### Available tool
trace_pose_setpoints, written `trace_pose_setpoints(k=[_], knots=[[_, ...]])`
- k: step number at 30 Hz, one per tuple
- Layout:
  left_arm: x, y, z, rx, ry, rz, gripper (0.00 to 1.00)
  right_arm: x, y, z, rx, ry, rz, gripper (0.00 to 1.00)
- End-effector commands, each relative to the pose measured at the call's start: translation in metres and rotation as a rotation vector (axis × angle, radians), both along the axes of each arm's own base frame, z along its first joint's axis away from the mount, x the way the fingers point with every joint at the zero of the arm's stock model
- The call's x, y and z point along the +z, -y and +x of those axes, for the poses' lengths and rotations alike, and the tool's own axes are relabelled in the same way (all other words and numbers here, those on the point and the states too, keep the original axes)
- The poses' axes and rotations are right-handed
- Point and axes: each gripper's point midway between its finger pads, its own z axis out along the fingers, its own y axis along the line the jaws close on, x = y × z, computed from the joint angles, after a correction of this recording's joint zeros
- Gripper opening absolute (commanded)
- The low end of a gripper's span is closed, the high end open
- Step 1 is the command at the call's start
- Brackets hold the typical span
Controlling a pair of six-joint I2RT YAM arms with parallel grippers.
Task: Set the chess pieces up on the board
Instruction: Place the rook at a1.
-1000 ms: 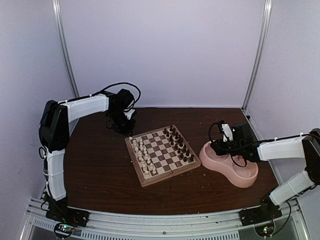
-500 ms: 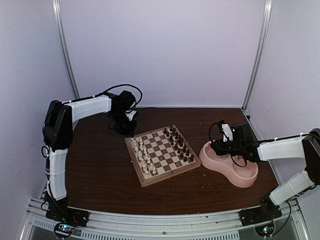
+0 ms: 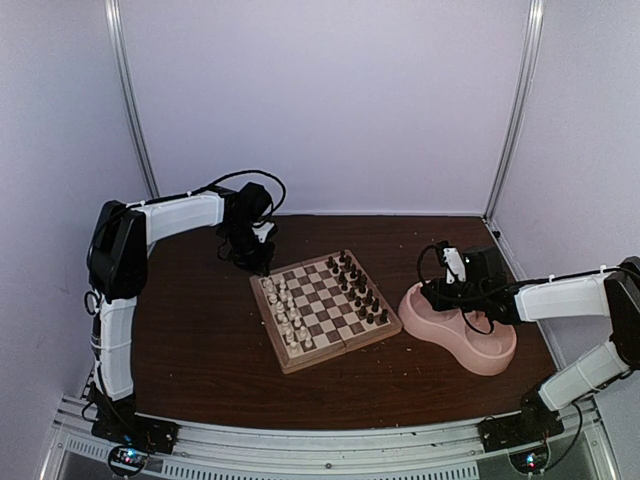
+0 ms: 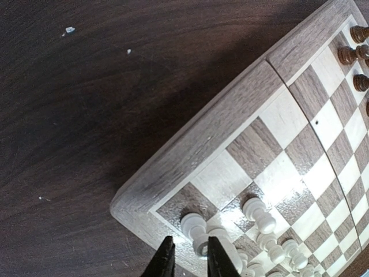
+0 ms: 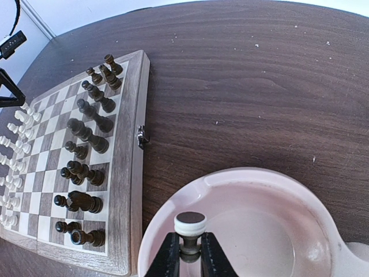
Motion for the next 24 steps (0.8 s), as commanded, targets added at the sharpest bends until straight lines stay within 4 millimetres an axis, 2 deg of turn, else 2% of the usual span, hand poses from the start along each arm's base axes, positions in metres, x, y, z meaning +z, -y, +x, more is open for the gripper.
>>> trace_pose_setpoints(k=[1, 10, 13, 24], knots=[[0.011, 0.008, 0.008, -0.015, 0.031, -0.032, 0.23, 0.000, 0.004, -0.001, -0.007, 0.005, -0.006, 0.14], [0.028, 0.003, 0.010, -0.004, 0.074, -0.028, 0.27, 0.000, 0.003, -0.001, -0.007, 0.003, -0.006, 0.14], [0.026, 0.004, 0.008, -0.007, 0.065, -0.033, 0.32, 0.000, 0.003, 0.000, -0.006, 0.005, -0.007, 0.14], [0.014, 0.005, 0.005, -0.005, 0.034, -0.029, 0.33, 0.000, 0.003, -0.001, -0.007, 0.003, -0.006, 0.14]])
